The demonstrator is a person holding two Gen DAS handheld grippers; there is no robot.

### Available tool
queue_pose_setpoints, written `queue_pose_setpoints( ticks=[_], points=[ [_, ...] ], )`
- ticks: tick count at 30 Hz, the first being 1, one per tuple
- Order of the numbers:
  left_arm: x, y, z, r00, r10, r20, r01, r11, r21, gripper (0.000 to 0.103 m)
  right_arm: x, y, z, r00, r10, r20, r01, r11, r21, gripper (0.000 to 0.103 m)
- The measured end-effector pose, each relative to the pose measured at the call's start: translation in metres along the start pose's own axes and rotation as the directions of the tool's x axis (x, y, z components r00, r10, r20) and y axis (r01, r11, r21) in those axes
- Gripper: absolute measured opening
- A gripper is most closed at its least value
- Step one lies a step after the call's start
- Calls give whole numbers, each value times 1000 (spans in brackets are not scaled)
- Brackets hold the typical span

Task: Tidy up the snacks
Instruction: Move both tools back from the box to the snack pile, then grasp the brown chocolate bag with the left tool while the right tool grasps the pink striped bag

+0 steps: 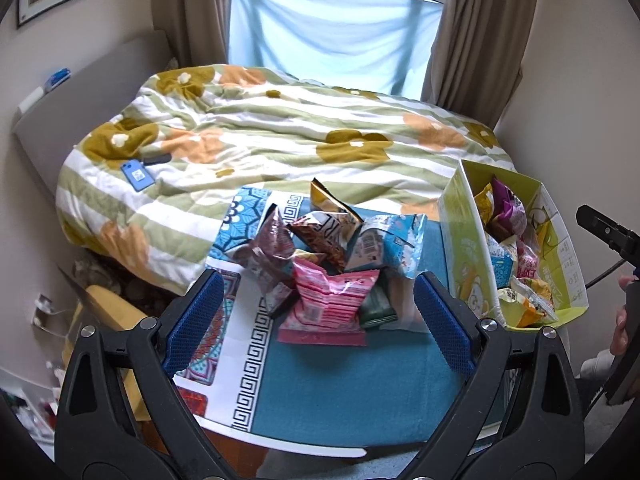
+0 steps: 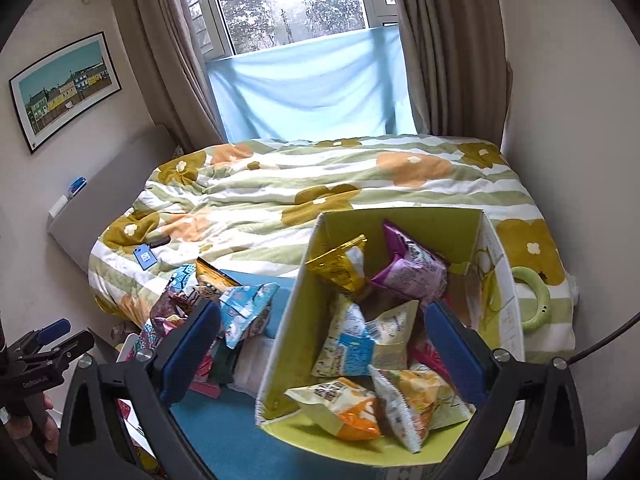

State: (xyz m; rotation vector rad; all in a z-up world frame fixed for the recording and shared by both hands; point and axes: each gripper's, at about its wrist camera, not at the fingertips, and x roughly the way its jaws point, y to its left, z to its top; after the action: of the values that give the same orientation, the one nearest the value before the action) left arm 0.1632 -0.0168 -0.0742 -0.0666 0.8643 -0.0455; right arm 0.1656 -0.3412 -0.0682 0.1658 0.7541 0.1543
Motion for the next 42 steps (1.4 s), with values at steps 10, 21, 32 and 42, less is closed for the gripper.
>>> queue_pose_setpoints(
  ticks=[10,21,32,42],
  points=[
    [32,83,19,996,-71,-60,76,994,76,95,26,104,-20,999,9,-38,-9,1000,-15,102],
    [126,104,28,965,-167,-202,232,902,365,95,84,178,-58,987,-44,-157,48,999,20,102],
    [217,67,5,918,-192,-348,366,750,551,95,160,199,-105,950,-111,-292,119,993,9,102],
    [266,62,-1,889,-213,-406,415,751,514,95,198,210,-120,942,-153,-299,135,988,-80,102]
  ],
)
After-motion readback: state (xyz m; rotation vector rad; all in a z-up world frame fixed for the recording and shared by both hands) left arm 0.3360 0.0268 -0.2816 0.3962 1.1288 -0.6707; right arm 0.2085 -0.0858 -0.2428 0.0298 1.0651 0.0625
